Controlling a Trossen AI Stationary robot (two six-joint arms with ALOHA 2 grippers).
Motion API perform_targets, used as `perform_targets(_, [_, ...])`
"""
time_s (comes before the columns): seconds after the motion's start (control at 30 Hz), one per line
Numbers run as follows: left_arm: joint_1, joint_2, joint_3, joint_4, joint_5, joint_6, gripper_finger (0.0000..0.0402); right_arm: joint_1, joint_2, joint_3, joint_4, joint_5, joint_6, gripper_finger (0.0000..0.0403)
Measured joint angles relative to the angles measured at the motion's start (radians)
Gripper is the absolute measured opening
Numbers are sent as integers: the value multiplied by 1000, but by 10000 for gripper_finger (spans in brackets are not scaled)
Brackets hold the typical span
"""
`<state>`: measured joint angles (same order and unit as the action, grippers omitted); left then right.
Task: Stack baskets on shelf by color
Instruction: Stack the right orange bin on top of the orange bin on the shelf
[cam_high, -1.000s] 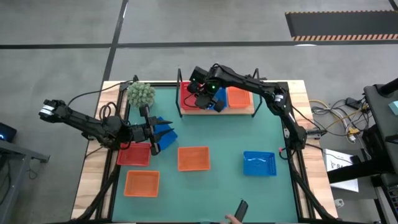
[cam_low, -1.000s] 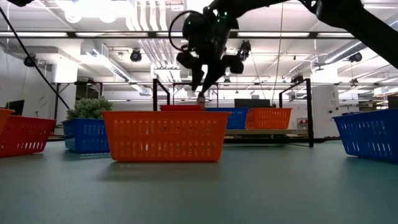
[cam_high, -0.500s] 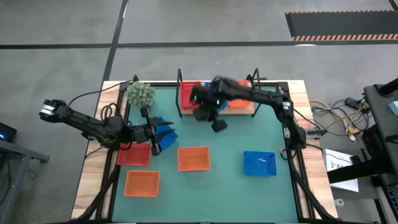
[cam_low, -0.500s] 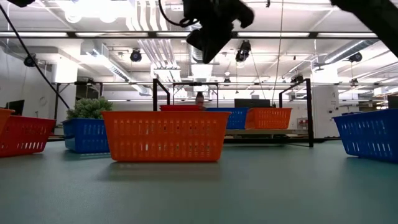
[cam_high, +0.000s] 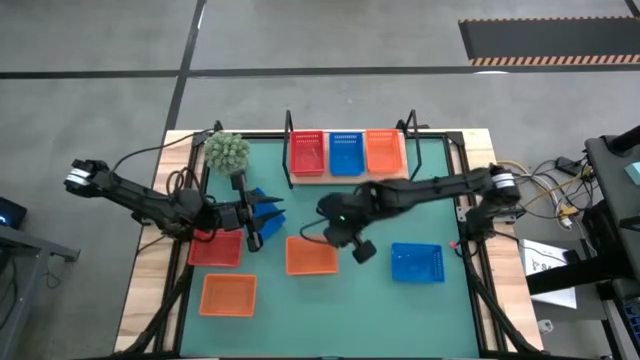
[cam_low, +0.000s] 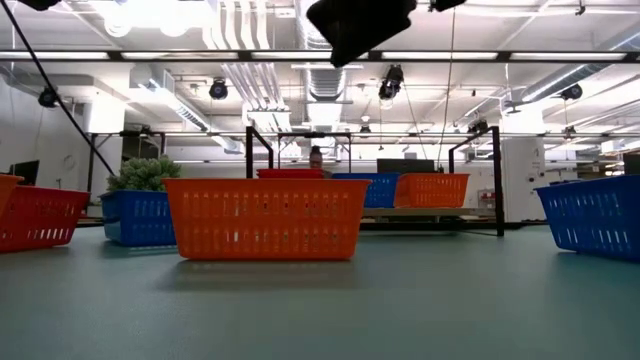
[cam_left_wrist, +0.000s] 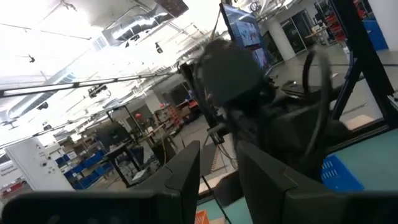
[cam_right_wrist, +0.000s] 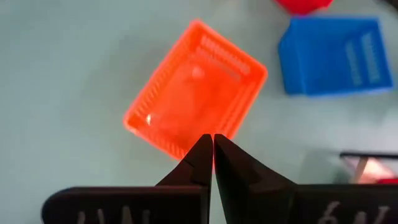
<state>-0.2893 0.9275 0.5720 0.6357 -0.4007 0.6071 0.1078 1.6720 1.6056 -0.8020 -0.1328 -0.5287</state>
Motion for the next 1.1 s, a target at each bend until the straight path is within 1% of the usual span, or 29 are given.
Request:
perform_targets(0.17, [-1, 16, 0, 17, 0, -23, 90, 49, -82, -212, 299, 43, 8, 9])
perform_targets(0.33, [-1, 15, 0, 17, 0, -25, 90, 84, -101, -396, 665, 88, 13, 9])
perform_targets(0.43, [-1, 13, 0, 18, 0, -27, 90, 87, -100, -470, 755, 91, -3, 9])
perform_targets(0.53, [-1, 16, -2, 18, 0, -49, 90, 87, -100, -506, 744, 87, -31, 10])
perform_targets(0.63, [-1, 19, -2, 15, 0, -51, 90, 88, -100, -514, 672, 87, -24, 27])
perform_targets(0.8, [-1, 19, 0, 16, 0, -51, 90, 89, -98, -486, 499, 107, -123, 91])
perform_targets(0.93, [-1, 19, 1, 16, 0, -51, 90, 89, -98, -457, 455, 156, -192, 146])
perform_targets(1.0, [-1, 19, 1, 16, 0, -51, 90, 89, -98, -453, 452, 158, -231, 164])
perform_targets(1.1, [-1, 19, 1, 15, 0, -51, 90, 88, -87, -451, 454, 159, -297, 174])
